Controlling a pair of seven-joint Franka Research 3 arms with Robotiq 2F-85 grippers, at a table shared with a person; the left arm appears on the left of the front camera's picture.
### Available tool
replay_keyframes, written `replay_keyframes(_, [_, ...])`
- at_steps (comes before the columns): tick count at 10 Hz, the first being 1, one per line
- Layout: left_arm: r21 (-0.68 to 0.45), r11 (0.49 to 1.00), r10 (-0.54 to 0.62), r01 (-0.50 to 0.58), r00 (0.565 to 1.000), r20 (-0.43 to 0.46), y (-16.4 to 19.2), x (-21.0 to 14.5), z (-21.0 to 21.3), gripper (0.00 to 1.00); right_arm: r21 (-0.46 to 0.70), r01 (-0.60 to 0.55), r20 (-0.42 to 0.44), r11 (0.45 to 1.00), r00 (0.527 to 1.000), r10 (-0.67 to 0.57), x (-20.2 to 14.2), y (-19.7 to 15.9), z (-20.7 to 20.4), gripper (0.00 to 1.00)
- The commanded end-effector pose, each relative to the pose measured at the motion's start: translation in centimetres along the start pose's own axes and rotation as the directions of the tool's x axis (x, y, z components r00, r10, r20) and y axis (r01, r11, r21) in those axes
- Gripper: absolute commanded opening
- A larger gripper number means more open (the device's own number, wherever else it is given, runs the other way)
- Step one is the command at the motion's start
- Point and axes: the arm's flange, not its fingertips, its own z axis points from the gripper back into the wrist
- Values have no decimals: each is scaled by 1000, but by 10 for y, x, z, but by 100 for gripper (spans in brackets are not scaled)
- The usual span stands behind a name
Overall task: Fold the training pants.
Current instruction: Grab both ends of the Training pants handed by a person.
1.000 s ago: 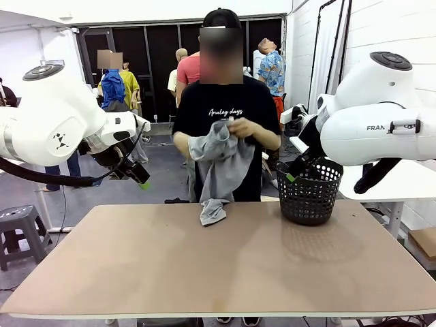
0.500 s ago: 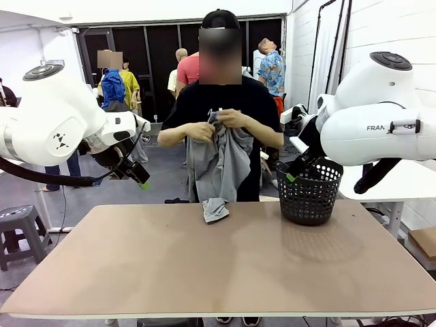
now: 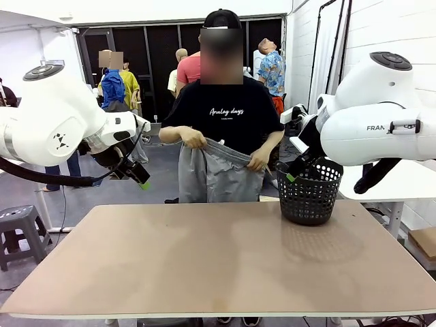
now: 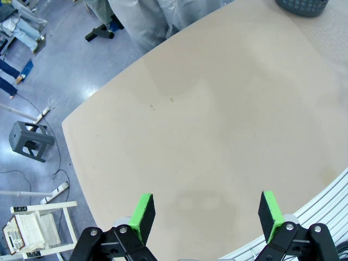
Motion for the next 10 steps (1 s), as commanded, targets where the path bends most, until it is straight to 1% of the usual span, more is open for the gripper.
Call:
replay_keyframes(1, [-4, 1000, 1, -1, 1000, 1, 0, 1, 0, 100, 10, 0, 4, 1000, 1000, 0, 0, 0, 0, 100])
replay_keyframes(10, [-4, 1000, 1, -1, 1000, 1, 0, 1, 0, 100, 10, 0, 4, 1000, 1000, 0, 0, 0, 0, 100])
